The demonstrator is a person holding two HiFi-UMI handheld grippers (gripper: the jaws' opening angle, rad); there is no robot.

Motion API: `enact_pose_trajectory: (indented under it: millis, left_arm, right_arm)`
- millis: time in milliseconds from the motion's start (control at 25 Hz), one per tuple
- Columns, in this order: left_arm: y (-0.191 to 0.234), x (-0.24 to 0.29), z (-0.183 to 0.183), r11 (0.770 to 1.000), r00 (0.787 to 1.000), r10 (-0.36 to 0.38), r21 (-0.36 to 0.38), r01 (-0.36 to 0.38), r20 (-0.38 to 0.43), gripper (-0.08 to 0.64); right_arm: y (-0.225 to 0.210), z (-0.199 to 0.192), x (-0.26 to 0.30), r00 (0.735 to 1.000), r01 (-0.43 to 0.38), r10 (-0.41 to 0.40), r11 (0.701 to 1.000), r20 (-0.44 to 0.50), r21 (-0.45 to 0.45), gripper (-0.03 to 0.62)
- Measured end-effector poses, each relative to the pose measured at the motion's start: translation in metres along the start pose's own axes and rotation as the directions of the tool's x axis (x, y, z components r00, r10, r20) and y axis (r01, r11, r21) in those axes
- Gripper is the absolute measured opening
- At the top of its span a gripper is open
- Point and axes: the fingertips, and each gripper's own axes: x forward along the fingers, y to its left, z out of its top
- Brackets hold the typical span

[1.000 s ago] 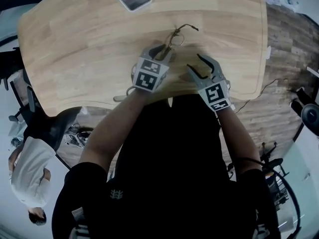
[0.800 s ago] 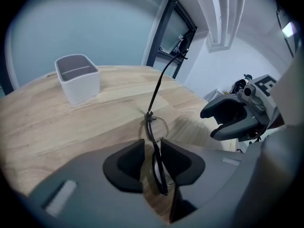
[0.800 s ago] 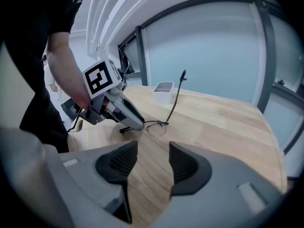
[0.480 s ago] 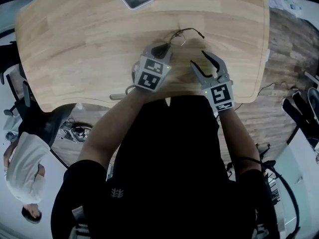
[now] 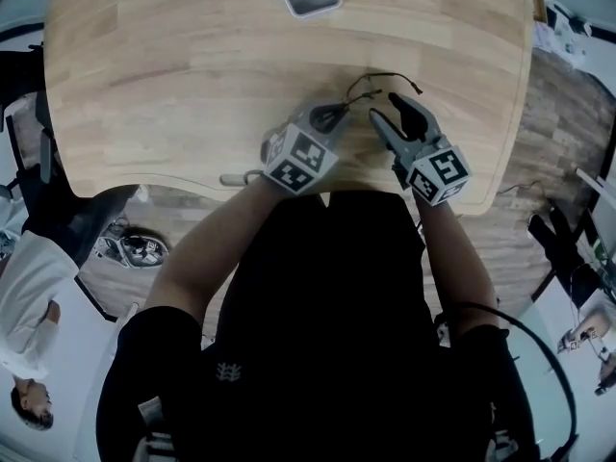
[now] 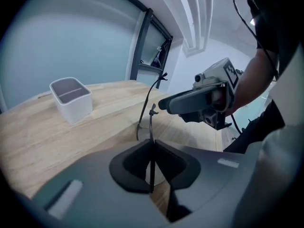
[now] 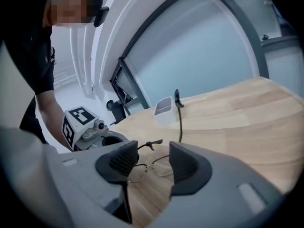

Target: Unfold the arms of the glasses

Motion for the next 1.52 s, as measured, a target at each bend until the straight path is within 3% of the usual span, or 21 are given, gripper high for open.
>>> enact_pose_trajectory:
  millis: [240,640,1000,1520]
  left_arm:
    - [-0.007,-0.013,0.002,0.999,0.998,-0.015,0.051,0.012,0.056,0.035]
    - [-0.008,-0.025,-0.014,0.999,0.998,-0.001,0.042,-0.001,0.063,0.047]
    - [-0.018,-0.055,-0.010,0.998,0.994,-0.016,0.059,0.009,0.110,0.098]
    - [-0.004,-0.133,-0.009,0.996,0.972,0.083,-0.007,-0.083,0.220,0.098]
  right_arm:
    - [0.022,0.004,0.018,0.998,-0.054,0.054,0.998,-0.016,-0.044,0.199]
    - [0.054,0.006,0.027,0.987,-0.158,0.158,0.987,-0.021,-0.024,0.199]
    - [0.073,0.012,0.025,0.989,-0.147,0.147,0.989,0.003,-0.014,0.199]
    - [0.121,0.012,0.006,0.987,-0.163,0.163,0.984,-0.003,-0.069,0.199]
